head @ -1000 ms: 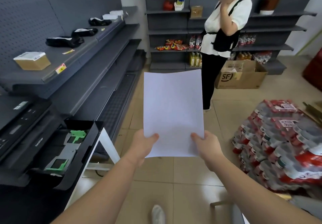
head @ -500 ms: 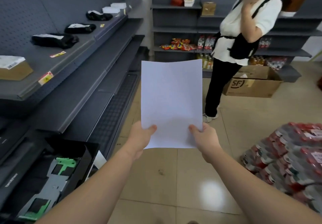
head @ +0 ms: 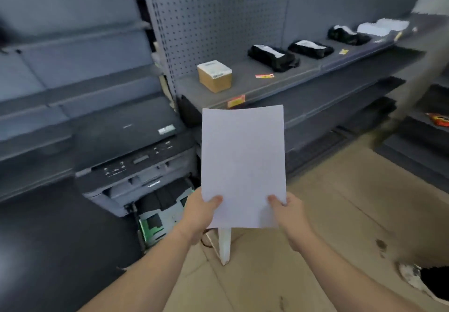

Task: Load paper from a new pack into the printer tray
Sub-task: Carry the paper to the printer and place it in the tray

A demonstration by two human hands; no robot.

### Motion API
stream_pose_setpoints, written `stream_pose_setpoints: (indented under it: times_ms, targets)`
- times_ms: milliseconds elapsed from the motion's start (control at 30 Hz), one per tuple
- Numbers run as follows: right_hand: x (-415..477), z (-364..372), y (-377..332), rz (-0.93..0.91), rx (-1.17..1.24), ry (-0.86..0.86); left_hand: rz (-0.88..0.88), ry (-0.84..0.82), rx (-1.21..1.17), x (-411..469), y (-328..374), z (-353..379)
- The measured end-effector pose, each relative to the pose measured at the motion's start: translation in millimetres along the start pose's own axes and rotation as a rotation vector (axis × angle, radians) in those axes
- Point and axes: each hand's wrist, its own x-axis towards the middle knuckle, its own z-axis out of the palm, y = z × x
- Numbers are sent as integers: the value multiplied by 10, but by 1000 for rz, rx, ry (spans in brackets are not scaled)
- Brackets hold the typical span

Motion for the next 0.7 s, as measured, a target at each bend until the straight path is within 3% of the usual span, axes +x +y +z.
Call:
stream_pose_setpoints:
  times_ms: [200,367,700]
  targets:
    - [276,729,-242,-98,-149,-312,-134,318,-115,-137,-165,-505]
    - [234,1310,-197,-96,-254,-459,-234,494,-222,-320,-432,-855]
    - [276,1720,112,14,-361,-516,-369,505,-232,-110,-917,-1077]
